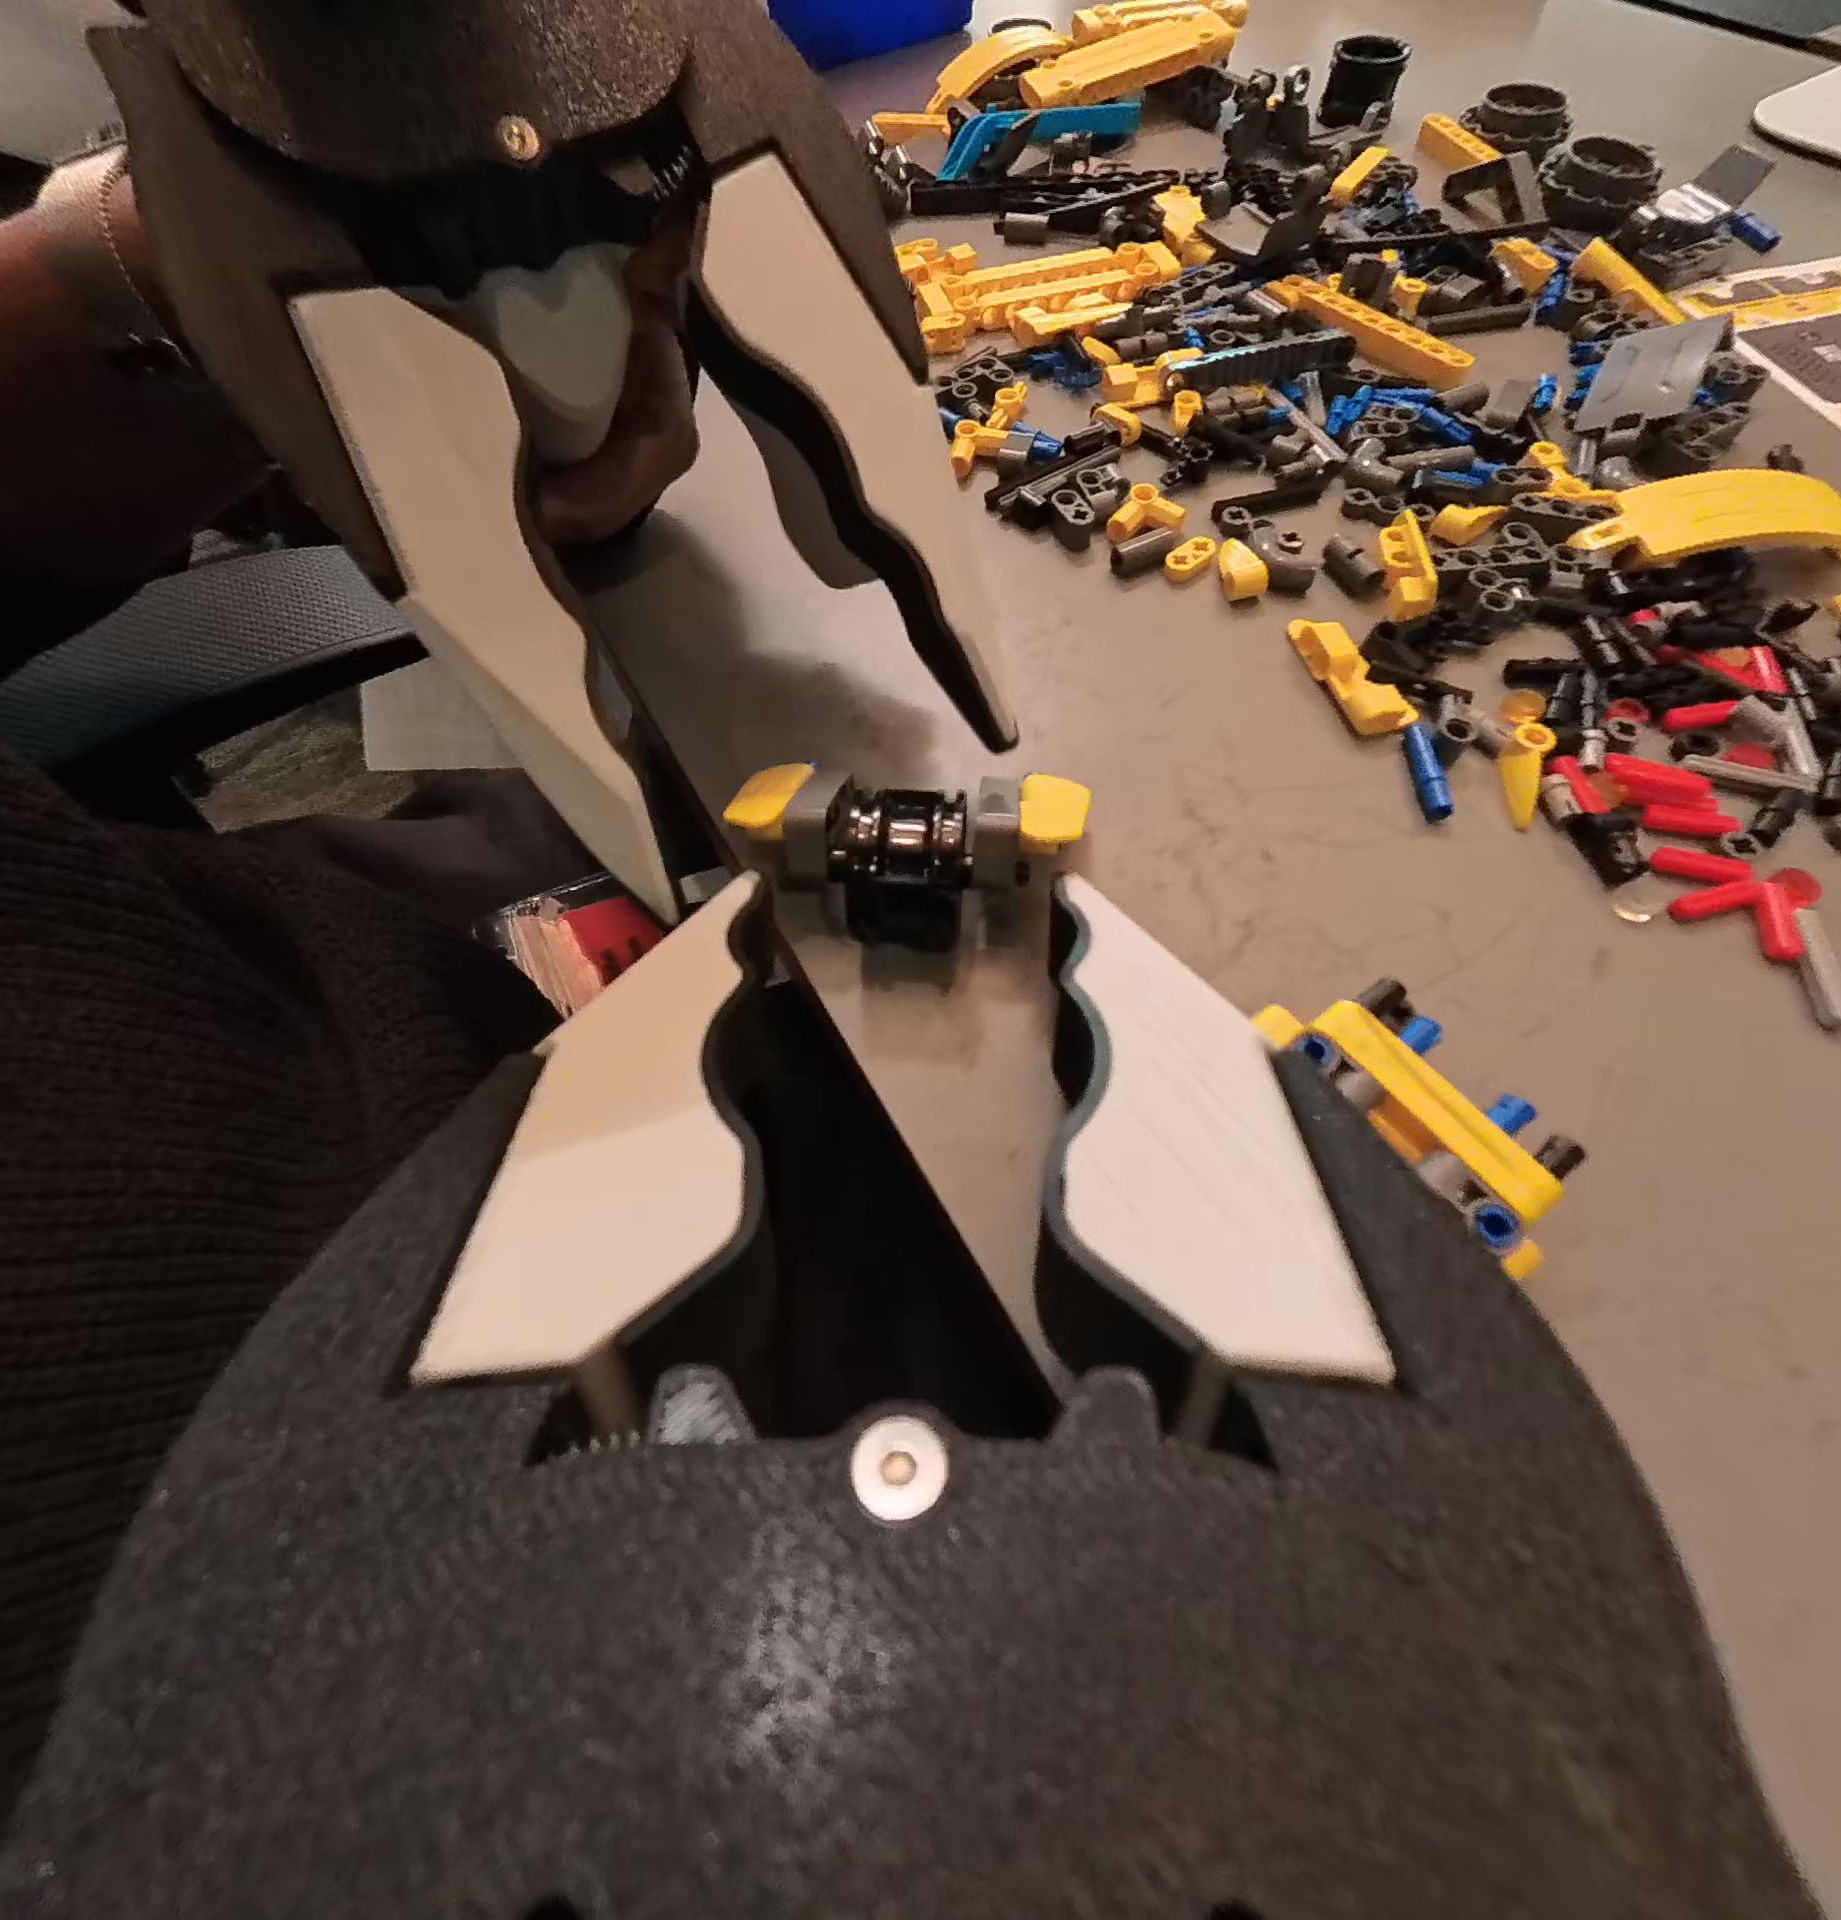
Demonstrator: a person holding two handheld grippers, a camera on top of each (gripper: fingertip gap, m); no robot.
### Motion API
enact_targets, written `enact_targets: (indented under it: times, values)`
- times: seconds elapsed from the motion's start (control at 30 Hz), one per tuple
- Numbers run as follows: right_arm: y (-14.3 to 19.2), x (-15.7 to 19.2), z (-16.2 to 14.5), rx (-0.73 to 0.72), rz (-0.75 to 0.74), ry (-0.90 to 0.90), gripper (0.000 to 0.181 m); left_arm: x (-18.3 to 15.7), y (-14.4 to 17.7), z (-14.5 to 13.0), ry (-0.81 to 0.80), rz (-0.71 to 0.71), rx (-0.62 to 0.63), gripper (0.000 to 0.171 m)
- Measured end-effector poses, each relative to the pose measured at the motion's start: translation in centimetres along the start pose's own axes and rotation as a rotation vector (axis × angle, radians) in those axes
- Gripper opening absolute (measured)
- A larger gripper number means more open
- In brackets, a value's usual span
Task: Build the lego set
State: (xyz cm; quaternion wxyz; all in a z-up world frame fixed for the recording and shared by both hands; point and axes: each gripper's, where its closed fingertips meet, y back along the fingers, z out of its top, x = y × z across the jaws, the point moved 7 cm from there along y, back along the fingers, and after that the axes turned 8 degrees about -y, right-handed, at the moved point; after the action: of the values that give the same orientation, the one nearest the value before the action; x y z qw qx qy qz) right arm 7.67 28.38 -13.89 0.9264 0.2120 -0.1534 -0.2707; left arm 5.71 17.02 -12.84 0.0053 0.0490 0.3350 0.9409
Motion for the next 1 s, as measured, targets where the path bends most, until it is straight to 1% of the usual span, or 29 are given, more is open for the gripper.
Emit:
enact_targets:
  times: [0.1,0.23,0.4,0.43,0.83,1.0]
  values:
    - [-0.2,0.0,0.1,0.005,0.006,0.015,0.050,-0.1,-0.3,0.0,-0.019,0.008,0.022,0.070]
    - [-0.4,0.1,0.0,0.018,-0.017,0.051,0.045,-0.2,-0.6,-0.1,-0.035,0.012,0.045,0.069]
    - [-0.5,0.2,0.0,0.018,-0.037,0.078,0.043,-0.1,-0.7,0.0,-0.044,0.031,0.052,0.066]
    - [-0.5,0.0,0.0,0.021,-0.042,0.078,0.035,-0.1,-0.7,0.0,-0.046,0.032,0.053,0.064]
    - [-0.4,-0.3,0.0,0.025,-0.052,0.085,0.035,-0.1,-0.6,-0.2,-0.072,0.042,0.062,0.063]
    - [-0.3,-0.3,-0.1,0.027,-0.031,0.084,0.035,0.3,0.5,-0.3,-0.081,0.076,0.048,0.062]
